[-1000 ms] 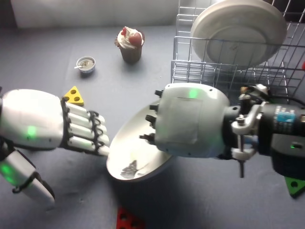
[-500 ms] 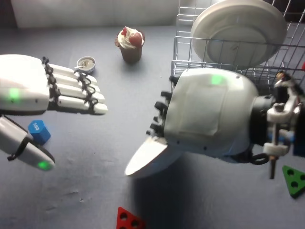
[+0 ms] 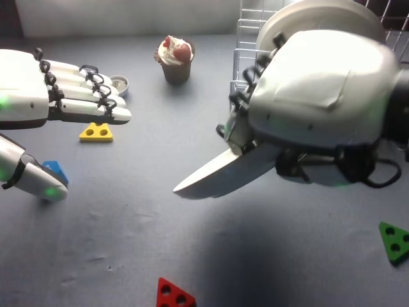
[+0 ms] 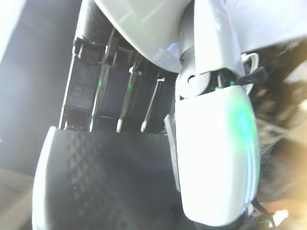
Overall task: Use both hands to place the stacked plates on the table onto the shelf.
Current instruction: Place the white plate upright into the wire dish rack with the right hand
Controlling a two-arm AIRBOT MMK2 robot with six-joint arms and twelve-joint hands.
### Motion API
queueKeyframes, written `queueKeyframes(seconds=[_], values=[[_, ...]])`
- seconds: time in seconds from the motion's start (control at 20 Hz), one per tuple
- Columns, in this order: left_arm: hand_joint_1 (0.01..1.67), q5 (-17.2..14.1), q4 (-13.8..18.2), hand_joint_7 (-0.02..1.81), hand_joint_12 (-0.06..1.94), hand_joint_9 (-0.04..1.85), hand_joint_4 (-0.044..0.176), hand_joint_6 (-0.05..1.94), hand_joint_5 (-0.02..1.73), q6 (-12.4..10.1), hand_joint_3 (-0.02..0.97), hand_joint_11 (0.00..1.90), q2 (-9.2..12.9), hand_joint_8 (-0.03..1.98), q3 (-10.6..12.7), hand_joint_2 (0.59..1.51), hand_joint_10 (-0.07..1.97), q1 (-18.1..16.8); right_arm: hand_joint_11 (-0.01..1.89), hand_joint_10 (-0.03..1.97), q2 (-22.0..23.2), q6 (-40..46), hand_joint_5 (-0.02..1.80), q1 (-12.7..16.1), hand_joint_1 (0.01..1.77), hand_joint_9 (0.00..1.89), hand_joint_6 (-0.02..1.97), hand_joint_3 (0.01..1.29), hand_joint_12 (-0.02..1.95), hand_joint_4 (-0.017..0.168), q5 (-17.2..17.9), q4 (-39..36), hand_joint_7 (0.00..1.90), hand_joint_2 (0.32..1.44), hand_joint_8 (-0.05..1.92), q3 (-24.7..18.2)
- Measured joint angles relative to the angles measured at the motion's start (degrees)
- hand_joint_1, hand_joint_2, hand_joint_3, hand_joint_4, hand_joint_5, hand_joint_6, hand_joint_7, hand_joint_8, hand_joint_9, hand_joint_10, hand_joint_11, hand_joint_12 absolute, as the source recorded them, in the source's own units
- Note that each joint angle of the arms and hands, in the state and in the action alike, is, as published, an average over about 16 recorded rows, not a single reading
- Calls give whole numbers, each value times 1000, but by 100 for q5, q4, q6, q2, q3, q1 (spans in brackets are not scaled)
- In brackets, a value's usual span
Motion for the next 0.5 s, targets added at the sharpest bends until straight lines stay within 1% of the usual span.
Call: queueKeyframes(seconds=[0.15,0.3,0.5], values=[[15,-6,3,185,9,180,0,0,141,-45,9,194,1,9,33,1008,15,-13,1035,439,152,84,1026,195,1383,1277,716,13,1143,-9,-104,502,1250,954,269,-15],[15,-7,20,186,9,179,0,0,141,-65,9,189,1,9,46,1008,15,-25,1020,467,265,173,1012,373,1389,1270,730,13,1179,-9,-204,925,1215,954,346,8],[15,-15,39,187,9,178,0,0,147,-68,9,185,1,9,39,1007,15,-37,996,500,348,318,984,556,1398,1257,771,12,1231,-9,-272,1264,1177,954,412,79]])
